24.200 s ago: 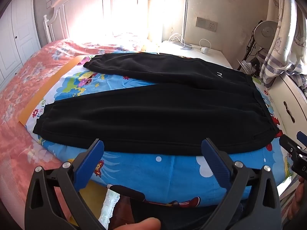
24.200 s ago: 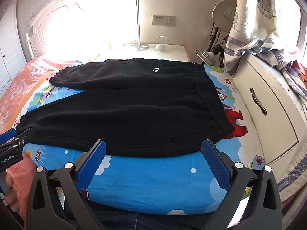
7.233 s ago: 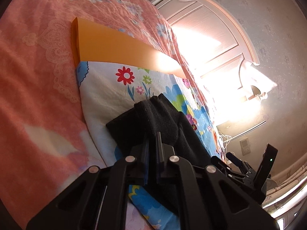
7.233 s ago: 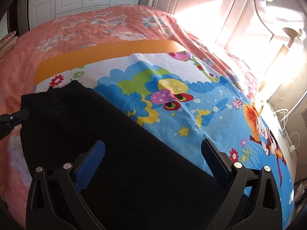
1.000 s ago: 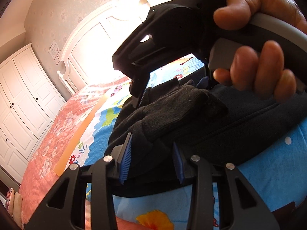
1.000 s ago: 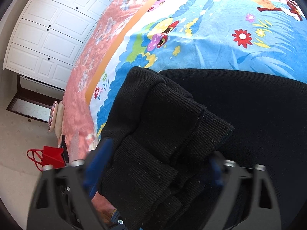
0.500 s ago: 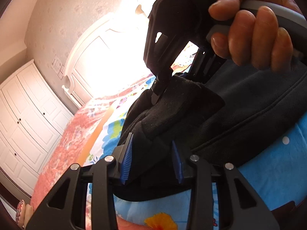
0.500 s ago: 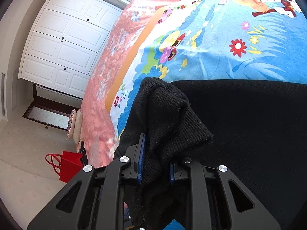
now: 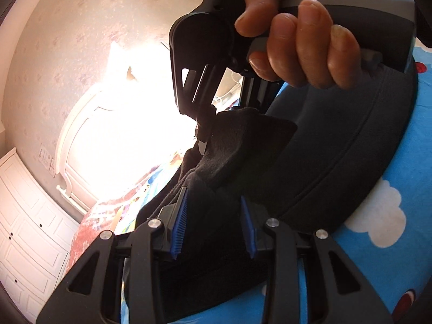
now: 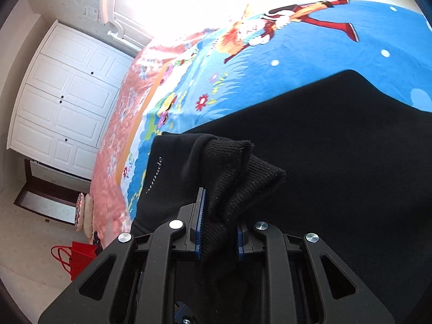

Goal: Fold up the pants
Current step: 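Lower the cuffs onto the folded pants and open both grippers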

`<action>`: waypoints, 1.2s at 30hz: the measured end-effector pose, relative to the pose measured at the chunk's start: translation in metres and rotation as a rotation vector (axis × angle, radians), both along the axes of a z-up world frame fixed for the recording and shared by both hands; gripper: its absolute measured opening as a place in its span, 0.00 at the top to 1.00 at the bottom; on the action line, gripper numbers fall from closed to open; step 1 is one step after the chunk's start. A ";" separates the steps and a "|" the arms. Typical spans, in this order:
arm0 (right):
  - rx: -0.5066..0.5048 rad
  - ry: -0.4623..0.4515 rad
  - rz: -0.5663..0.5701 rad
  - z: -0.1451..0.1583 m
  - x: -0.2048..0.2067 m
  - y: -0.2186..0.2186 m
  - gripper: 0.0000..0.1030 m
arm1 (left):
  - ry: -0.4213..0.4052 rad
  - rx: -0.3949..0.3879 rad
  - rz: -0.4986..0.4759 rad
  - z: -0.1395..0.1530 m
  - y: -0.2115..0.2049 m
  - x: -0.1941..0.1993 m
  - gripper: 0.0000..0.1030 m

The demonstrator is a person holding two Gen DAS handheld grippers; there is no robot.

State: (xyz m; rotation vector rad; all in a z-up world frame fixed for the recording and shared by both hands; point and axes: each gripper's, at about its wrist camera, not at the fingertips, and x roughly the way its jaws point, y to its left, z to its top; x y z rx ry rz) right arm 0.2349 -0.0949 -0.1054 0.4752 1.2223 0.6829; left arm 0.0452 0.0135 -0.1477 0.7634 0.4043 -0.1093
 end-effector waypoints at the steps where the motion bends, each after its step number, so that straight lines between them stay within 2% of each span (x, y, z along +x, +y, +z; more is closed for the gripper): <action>1: -0.006 0.005 -0.005 -0.007 0.001 -0.006 0.83 | 0.017 0.011 -0.010 -0.006 -0.006 0.001 0.65; 5: 0.015 0.027 -0.006 -0.027 0.003 -0.016 0.83 | 0.047 0.054 -0.010 -0.023 -0.017 0.001 0.65; 11: 0.020 -0.036 -0.010 -0.006 0.002 -0.022 0.83 | 0.015 0.055 -0.015 -0.005 -0.021 -0.001 0.65; 14: -0.041 -0.021 -0.021 -0.017 0.005 -0.022 0.82 | 0.057 0.068 -0.028 -0.015 -0.022 0.006 0.63; 15: -0.090 -0.024 -0.020 -0.024 0.006 -0.021 0.79 | 0.081 0.063 -0.029 -0.020 -0.020 0.005 0.56; 16: -0.129 -0.041 -0.027 -0.028 0.005 -0.021 0.68 | 0.088 0.053 -0.021 -0.022 -0.018 0.004 0.54; 17: -0.119 -0.054 -0.034 -0.027 0.003 -0.025 0.66 | 0.093 0.026 -0.019 -0.019 -0.014 0.000 0.52; 18: -0.116 -0.058 -0.048 -0.025 0.001 -0.030 0.52 | 0.108 -0.031 -0.026 -0.009 -0.005 -0.006 0.43; 19: -0.138 -0.072 -0.081 -0.020 0.000 -0.036 0.32 | 0.115 -0.114 -0.034 0.003 0.006 -0.013 0.33; 21: -0.216 -0.137 -0.180 -0.005 -0.003 -0.051 0.18 | 0.119 -0.303 -0.006 0.028 0.044 -0.024 0.30; 24: -0.322 -0.234 -0.264 0.020 -0.012 -0.062 0.18 | 0.133 -0.548 0.120 0.049 0.117 -0.032 0.31; 26: -0.388 -0.309 -0.259 0.036 -0.024 -0.049 0.15 | 0.160 -0.690 0.208 0.049 0.168 -0.033 0.40; 28: -0.450 -0.413 -0.228 0.046 -0.043 -0.025 0.15 | 0.223 -0.884 0.272 0.045 0.216 -0.036 0.61; 29: -0.485 -0.469 -0.200 0.048 -0.052 -0.012 0.15 | 0.247 -0.993 0.303 0.042 0.237 -0.038 0.66; 30: -0.521 -0.516 -0.168 0.047 -0.060 0.005 0.15 | 0.242 -1.068 0.326 0.042 0.252 -0.041 0.72; 31: -0.556 -0.548 -0.141 0.042 -0.065 0.022 0.16 | 0.223 -1.090 0.328 0.044 0.260 -0.038 0.72; 33: -0.612 -0.559 -0.104 0.026 -0.072 0.047 0.16 | 0.196 -1.046 0.297 0.055 0.252 -0.040 0.72; 35: -0.639 -0.528 -0.088 0.011 -0.074 0.065 0.16 | 0.230 -1.004 0.260 0.056 0.232 -0.023 0.72; 36: -0.655 -0.514 -0.084 0.003 -0.074 0.070 0.16 | 0.282 -0.976 0.248 0.046 0.216 -0.004 0.68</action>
